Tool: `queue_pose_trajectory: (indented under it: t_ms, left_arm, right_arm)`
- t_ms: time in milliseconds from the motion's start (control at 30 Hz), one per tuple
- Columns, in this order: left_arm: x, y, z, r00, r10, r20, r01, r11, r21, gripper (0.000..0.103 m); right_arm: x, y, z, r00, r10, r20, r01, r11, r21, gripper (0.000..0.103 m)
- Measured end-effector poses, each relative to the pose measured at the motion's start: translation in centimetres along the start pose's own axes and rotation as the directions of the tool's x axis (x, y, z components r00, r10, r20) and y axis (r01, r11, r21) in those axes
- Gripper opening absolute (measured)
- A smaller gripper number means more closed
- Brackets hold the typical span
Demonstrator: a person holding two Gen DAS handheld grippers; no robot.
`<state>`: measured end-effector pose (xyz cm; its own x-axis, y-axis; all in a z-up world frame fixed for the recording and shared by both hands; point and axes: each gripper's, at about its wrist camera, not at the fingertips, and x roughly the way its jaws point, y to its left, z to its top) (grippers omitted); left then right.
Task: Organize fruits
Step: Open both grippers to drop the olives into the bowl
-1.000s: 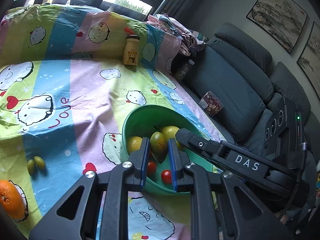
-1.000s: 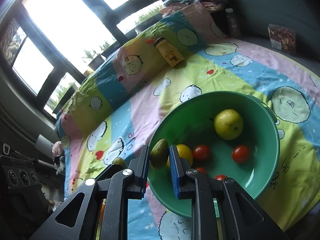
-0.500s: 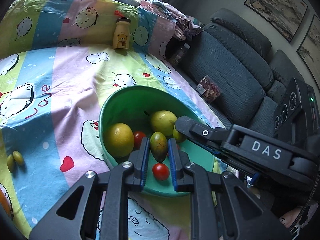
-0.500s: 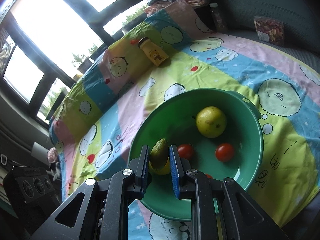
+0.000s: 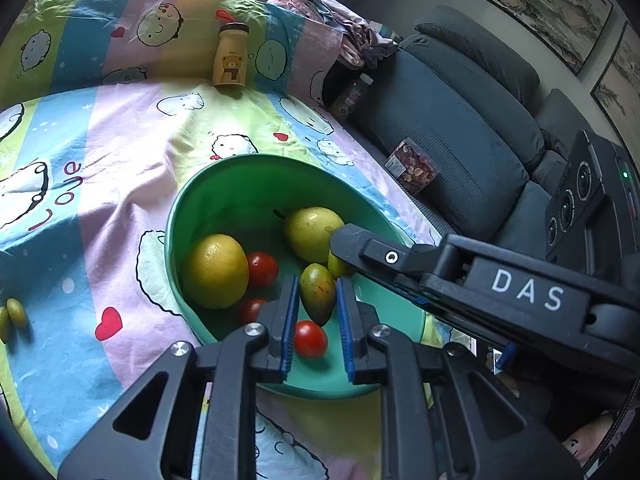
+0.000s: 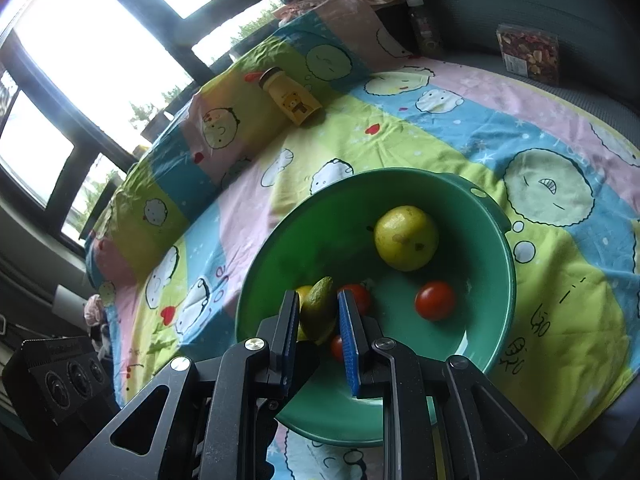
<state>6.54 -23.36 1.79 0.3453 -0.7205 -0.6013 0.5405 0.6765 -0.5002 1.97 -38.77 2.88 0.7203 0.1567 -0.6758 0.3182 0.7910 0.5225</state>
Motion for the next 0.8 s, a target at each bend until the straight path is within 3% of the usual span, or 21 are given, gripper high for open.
queue_pose_trajectory:
  t_ms: [500, 567, 667, 800]
  left_arm:
    - [-0.1, -0.3, 0.1, 0.999, 0.029, 0.016, -0.029, 0.999, 0.013, 0.019]
    - [-0.3, -0.2, 0.2, 0.999, 0.030, 0.021, -0.030, 1.000, 0.009, 0.022]
    - [-0.9, -0.2, 0.3, 0.999, 0.041, 0.025, -0.042, 0.999, 0.024, 0.035]
    - [-2.2, 0.1, 0.5, 0.994, 0.101, 0.041, -0.103, 0.994, 0.041, 0.043]
  right_arm:
    - [-0.1, -0.4, 0.1, 1.000, -0.021, 0.006, 0.021, 1.000, 0.014, 0.022]
    - [-0.2, -0.4, 0.1, 1.000, -0.022, 0.009, 0.022, 1.000, 0.017, 0.022]
    - [-0.1, -0.5, 0.1, 1.000, -0.021, 0.007, 0.021, 0.999, 0.025, 0.024]
    - [-0.1, -0.1, 0.0, 1.000, -0.004, 0.008, 0.004, 1.000, 0.015, 0.038]
